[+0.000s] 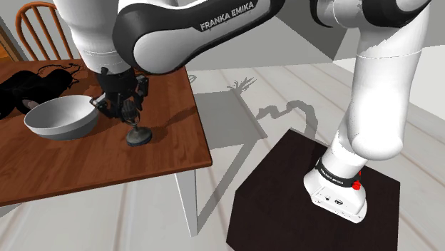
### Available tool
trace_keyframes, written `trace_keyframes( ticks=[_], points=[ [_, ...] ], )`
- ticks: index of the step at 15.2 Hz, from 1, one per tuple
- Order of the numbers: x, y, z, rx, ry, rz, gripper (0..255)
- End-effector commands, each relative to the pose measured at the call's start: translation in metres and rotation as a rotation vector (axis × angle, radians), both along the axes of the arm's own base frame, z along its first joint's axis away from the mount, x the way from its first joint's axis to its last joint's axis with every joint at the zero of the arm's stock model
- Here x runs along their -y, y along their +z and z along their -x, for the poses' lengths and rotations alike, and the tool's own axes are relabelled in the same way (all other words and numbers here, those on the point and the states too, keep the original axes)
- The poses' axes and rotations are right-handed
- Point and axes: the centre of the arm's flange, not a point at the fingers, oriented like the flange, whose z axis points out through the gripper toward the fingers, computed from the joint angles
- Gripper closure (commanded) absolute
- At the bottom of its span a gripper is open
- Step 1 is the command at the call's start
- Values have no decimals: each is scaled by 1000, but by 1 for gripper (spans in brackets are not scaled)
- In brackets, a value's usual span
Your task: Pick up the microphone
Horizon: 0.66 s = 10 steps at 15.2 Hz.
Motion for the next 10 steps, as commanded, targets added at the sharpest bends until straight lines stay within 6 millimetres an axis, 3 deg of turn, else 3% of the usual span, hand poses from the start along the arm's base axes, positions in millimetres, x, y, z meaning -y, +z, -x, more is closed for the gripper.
trace_keyframes(
  ticks=[1, 8, 10],
  points=[
    [0, 10, 0, 0, 0, 0, 255],
    [0, 47, 0, 0, 0, 0, 255],
    [0, 48, 0, 0, 0, 0, 255]
  ],
)
